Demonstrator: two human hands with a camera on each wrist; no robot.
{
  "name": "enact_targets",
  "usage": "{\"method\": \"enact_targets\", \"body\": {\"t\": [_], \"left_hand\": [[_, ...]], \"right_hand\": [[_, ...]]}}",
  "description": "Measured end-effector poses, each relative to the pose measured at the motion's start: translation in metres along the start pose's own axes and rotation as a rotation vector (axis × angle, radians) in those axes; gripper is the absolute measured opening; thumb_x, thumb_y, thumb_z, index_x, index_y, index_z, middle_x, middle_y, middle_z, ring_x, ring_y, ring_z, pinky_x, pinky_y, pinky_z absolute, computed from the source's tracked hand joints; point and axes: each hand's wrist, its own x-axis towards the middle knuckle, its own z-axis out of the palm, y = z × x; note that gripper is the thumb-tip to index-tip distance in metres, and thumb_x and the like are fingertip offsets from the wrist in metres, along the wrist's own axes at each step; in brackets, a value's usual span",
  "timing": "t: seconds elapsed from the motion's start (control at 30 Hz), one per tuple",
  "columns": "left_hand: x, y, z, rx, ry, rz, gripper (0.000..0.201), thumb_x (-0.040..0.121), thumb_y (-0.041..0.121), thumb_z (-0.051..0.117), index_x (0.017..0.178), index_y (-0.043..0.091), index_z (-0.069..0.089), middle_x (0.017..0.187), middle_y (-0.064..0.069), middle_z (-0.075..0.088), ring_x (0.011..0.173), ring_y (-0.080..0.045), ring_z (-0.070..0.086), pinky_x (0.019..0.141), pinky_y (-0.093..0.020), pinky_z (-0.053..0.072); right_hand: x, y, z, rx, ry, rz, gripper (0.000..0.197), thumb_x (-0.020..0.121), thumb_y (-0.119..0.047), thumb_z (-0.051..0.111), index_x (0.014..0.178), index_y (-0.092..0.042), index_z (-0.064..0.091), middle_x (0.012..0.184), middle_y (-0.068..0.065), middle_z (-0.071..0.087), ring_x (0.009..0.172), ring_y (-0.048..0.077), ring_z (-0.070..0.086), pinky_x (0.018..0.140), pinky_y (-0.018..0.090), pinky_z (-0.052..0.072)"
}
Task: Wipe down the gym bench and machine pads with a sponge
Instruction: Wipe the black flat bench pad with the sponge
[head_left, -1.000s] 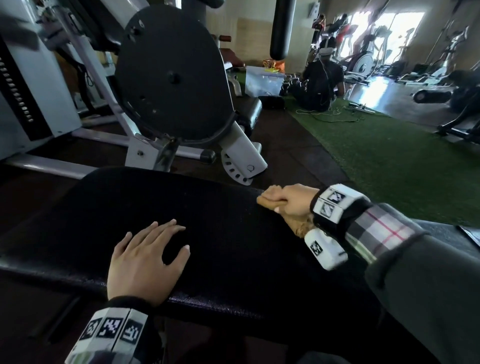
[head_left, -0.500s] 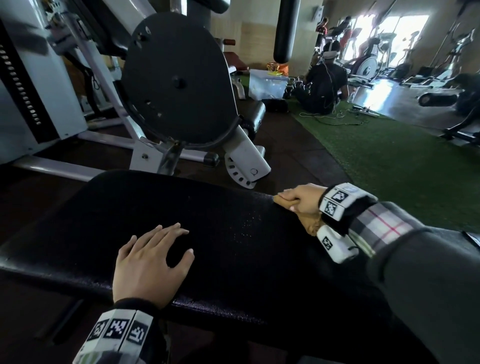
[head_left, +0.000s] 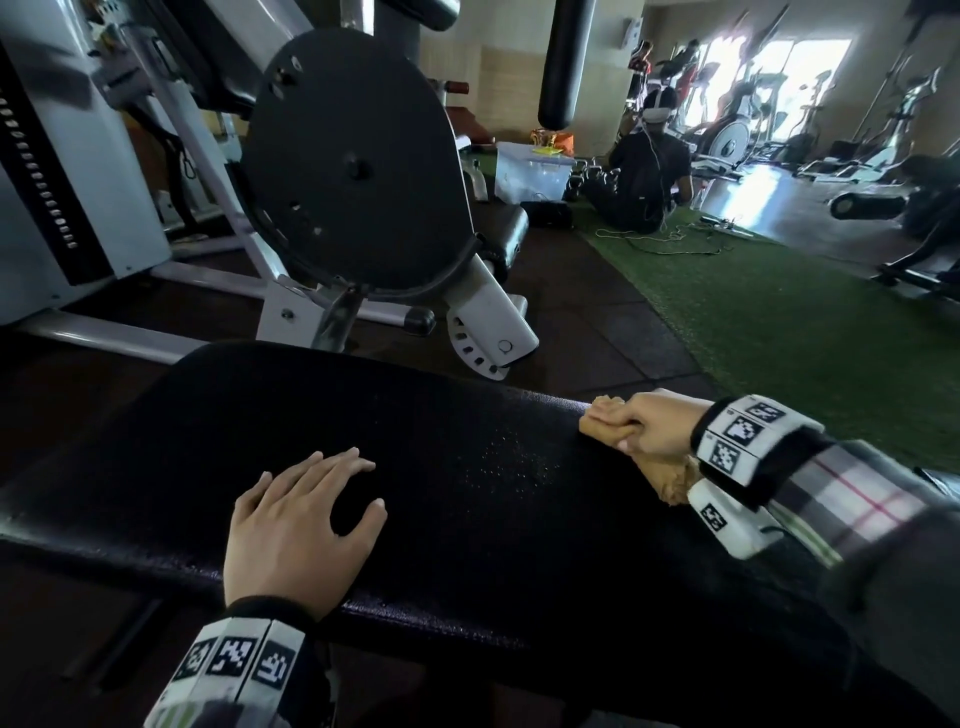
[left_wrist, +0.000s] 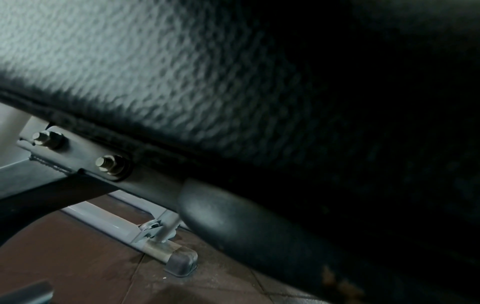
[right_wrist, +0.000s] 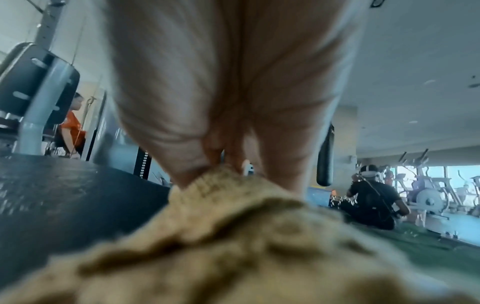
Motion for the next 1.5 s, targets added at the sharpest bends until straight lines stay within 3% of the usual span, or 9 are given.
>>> {"method": "enact_targets", "body": {"t": [0.2, 0.4, 0.53, 0.67, 0.9, 1.1, 1.3, 1.4, 1.5], "left_hand": [[-0.001, 0.001, -0.002, 0.022, -0.012, -0.015, 0.041, 0.087, 0.057, 0.05, 0.127, 0.048, 0.052, 0.139, 0.029, 0.046, 0.138, 0.002, 0.03, 0.118, -0.034, 0.014], [-0.001, -0.001, 0.0, 0.012, 0.002, 0.005, 0.05, 0.082, 0.065, 0.035, 0.125, 0.047, 0.054, 0.137, 0.03, 0.047, 0.137, 0.002, 0.032, 0.117, -0.034, 0.016], [-0.001, 0.0, 0.0, 0.002, 0.004, 0.0, 0.042, 0.088, 0.06, 0.044, 0.126, 0.046, 0.054, 0.138, 0.029, 0.047, 0.138, 0.001, 0.031, 0.118, -0.035, 0.015], [-0.001, 0.001, 0.0, 0.016, 0.002, -0.005, 0.042, 0.088, 0.056, 0.047, 0.129, 0.046, 0.051, 0.14, 0.029, 0.044, 0.14, 0.003, 0.027, 0.119, -0.033, 0.011], [-0.002, 0.0, -0.001, 0.022, 0.0, 0.003, 0.044, 0.088, 0.059, 0.044, 0.13, 0.047, 0.049, 0.142, 0.027, 0.044, 0.14, 0.001, 0.027, 0.119, -0.034, 0.012], [-0.003, -0.002, 0.001, 0.011, 0.002, 0.013, 0.052, 0.084, 0.065, 0.031, 0.128, 0.046, 0.051, 0.14, 0.029, 0.045, 0.139, 0.0, 0.031, 0.119, -0.036, 0.016], [-0.002, 0.0, 0.001, 0.013, 0.002, 0.004, 0.043, 0.089, 0.057, 0.044, 0.13, 0.046, 0.05, 0.142, 0.029, 0.043, 0.14, 0.001, 0.027, 0.12, -0.034, 0.012], [-0.002, -0.001, 0.001, 0.03, 0.006, 0.013, 0.045, 0.089, 0.058, 0.042, 0.132, 0.046, 0.047, 0.143, 0.029, 0.041, 0.141, 0.002, 0.025, 0.12, -0.034, 0.011], [-0.002, -0.002, 0.002, 0.034, -0.001, 0.016, 0.045, 0.09, 0.059, 0.041, 0.133, 0.046, 0.046, 0.144, 0.029, 0.04, 0.142, 0.002, 0.024, 0.12, -0.034, 0.01]], "right_hand": [[0.018, -0.053, -0.001, -0.072, -0.009, -0.147, 0.055, 0.096, -0.019, 0.047, 0.146, -0.021, 0.026, 0.154, -0.005, 0.024, 0.141, 0.013, 0.02, 0.112, 0.022, 0.012], [-0.023, -0.067, 0.026, 0.055, -0.022, -0.384, 0.055, 0.09, -0.013, 0.054, 0.14, -0.028, 0.04, 0.149, -0.014, 0.03, 0.137, 0.001, 0.026, 0.114, 0.016, 0.013], [-0.038, -0.028, 0.029, 0.072, -0.052, -0.235, 0.047, 0.085, -0.025, 0.058, 0.132, -0.032, 0.051, 0.139, -0.008, 0.049, 0.131, 0.008, 0.041, 0.111, 0.027, 0.028], [-0.026, -0.022, 0.013, -0.007, -0.005, -0.113, 0.037, 0.089, -0.017, 0.054, 0.127, -0.014, 0.055, 0.13, -0.014, 0.052, 0.126, 0.0, 0.039, 0.097, 0.004, 0.02], [0.002, -0.08, 0.009, -0.055, -0.012, -0.247, 0.054, 0.094, -0.012, 0.047, 0.145, -0.02, 0.031, 0.153, -0.005, 0.025, 0.142, 0.01, 0.016, 0.107, 0.013, 0.004], [-0.049, -0.074, 0.03, 0.131, -0.018, -0.388, 0.047, 0.091, -0.012, 0.05, 0.136, -0.027, 0.047, 0.139, -0.023, 0.037, 0.118, -0.023, 0.02, 0.094, -0.008, 0.008], [-0.049, -0.043, 0.012, 0.057, 0.0, -0.1, 0.022, 0.09, -0.012, 0.052, 0.109, -0.003, 0.061, 0.101, 0.004, 0.06, 0.088, -0.008, 0.05, 0.074, -0.002, 0.024], [-0.026, -0.061, 0.002, 0.0, -0.019, -0.132, 0.042, 0.091, -0.01, 0.049, 0.132, -0.002, 0.048, 0.14, 0.006, 0.045, 0.13, 0.006, 0.035, 0.102, 0.007, 0.017], [-0.015, -0.095, 0.003, -0.078, -0.046, -0.185, 0.043, 0.09, -0.005, 0.048, 0.133, 0.001, 0.045, 0.142, 0.01, 0.042, 0.132, 0.022, 0.033, 0.105, 0.027, 0.02]]}}
